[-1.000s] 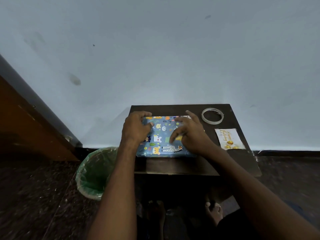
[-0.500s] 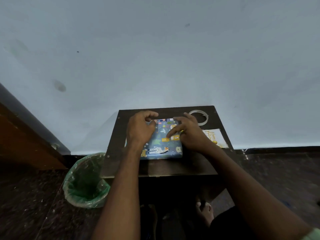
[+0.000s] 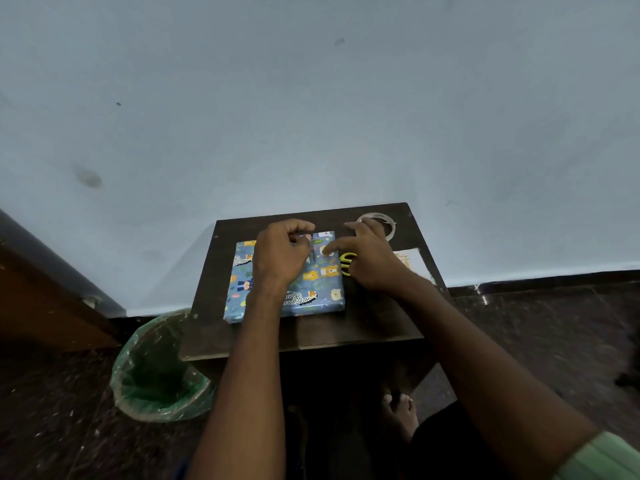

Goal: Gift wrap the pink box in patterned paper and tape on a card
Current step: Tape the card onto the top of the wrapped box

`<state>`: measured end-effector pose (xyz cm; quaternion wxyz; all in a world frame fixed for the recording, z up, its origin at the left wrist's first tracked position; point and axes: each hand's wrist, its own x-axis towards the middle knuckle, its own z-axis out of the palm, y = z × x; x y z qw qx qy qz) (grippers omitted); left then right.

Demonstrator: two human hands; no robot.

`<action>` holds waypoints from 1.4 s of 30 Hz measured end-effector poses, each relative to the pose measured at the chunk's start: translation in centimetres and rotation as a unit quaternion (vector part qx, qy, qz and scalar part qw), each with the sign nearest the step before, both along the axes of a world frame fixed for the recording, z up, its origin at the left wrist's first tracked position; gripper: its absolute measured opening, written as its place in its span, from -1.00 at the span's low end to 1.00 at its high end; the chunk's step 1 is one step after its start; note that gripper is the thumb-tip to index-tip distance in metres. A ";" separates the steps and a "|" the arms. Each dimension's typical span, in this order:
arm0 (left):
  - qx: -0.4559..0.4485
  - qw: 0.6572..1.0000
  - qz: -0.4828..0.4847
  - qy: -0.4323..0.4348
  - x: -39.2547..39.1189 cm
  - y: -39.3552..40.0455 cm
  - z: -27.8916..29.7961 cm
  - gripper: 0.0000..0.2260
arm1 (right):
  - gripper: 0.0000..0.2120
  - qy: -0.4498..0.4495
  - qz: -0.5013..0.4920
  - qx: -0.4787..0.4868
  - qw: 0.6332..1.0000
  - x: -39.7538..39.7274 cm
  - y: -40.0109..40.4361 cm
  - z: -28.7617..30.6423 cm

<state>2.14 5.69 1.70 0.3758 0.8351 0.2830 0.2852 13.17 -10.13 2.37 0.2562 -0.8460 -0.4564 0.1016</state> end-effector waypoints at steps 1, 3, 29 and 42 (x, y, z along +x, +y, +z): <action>0.001 1.000 0.000 0.004 0.0 0.0 0.0 -0.76 | -0.55 0.006 0.013 0.004 1.000 -0.1 -0.1 0.2; 0.001 1.000 0.001 0.009 0.0 0.0 0.1 -0.77 | -0.51 0.008 0.042 -0.002 0.999 0.1 -0.4 0.3; 0.184 0.937 -0.181 0.234 7.3 -9.9 -0.7 -0.47 | -0.71 0.071 -0.252 -0.060 0.963 6.6 -6.9 -1.9; 0.199 0.919 -0.171 0.294 6.9 -10.4 -0.4 -0.43 | -0.45 0.205 -0.282 0.007 0.937 6.2 -6.6 -1.3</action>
